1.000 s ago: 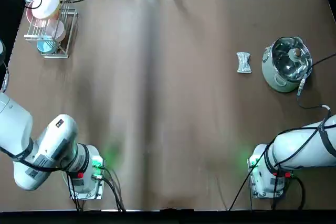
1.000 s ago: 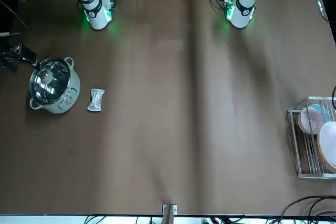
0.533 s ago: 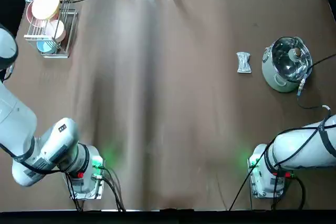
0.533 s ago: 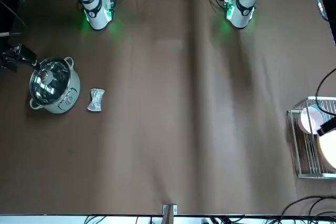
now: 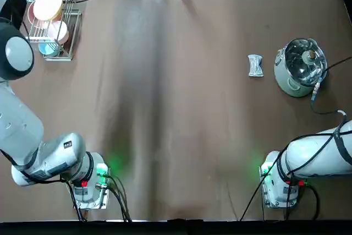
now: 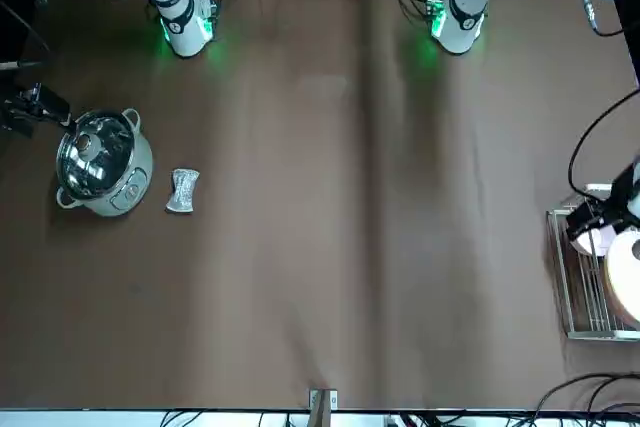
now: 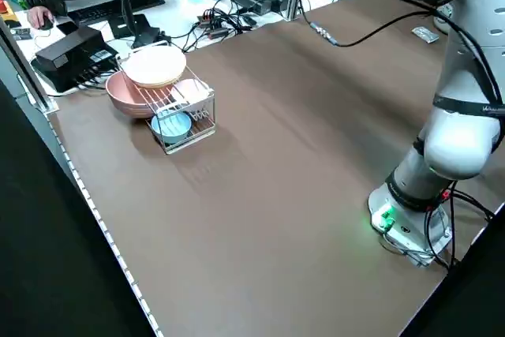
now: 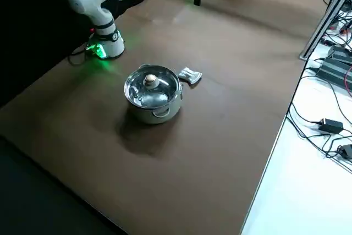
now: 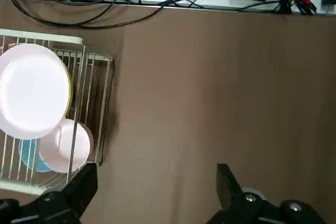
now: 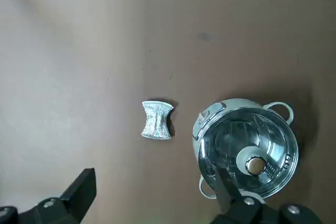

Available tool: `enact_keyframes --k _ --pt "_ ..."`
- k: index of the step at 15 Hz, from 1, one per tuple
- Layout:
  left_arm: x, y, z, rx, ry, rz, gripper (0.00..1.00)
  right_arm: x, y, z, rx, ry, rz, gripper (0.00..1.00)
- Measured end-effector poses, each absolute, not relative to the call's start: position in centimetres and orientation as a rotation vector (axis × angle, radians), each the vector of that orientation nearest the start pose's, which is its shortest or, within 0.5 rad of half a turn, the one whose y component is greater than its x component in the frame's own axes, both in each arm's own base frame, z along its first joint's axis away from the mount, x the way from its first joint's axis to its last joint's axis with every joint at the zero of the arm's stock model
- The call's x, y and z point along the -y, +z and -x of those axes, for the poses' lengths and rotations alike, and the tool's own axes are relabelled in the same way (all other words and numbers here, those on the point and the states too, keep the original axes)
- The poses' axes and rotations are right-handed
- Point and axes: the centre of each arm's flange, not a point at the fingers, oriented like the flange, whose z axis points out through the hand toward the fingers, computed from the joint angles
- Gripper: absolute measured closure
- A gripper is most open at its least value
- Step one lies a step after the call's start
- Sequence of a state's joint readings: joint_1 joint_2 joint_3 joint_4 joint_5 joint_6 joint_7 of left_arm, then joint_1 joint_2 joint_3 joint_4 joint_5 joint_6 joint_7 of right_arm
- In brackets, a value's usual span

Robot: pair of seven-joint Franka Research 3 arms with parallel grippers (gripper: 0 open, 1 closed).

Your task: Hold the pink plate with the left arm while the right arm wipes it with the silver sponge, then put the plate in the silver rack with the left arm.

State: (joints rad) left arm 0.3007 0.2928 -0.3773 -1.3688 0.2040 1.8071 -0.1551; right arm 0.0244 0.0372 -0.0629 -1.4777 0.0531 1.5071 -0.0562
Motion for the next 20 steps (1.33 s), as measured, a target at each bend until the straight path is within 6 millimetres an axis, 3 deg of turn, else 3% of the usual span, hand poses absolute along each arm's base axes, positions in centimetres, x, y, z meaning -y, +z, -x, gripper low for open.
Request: enact_keyframes --k 5,7,10,15,20 --pt "4.8 59.0 -64.0 0.017 -0.256 3.05 0.0 1.5 64.2 -56.0 0.032 0.008 3.09 0.0" --pt "5.0 59.6 -63.5 0.03 -0.262 3.066 0.0 1.5 64.2 -56.0 0.032 0.008 3.09 0.0" --pt "3.4 61.6 -61.8 0.087 -0.288 3.062 0.0 1.5 64.2 -56.0 0.031 0.007 3.09 0.0" --pt "1.6 62.1 -57.7 0.149 -0.244 3.052 0.0 1.5 64.2 -56.0 0.031 0.007 3.09 0.0" --pt "1.4 64.2 -55.8 0.166 -0.256 3.081 0.0 1.5 64.3 -56.0 0.032 -0.002 3.091 0.0"
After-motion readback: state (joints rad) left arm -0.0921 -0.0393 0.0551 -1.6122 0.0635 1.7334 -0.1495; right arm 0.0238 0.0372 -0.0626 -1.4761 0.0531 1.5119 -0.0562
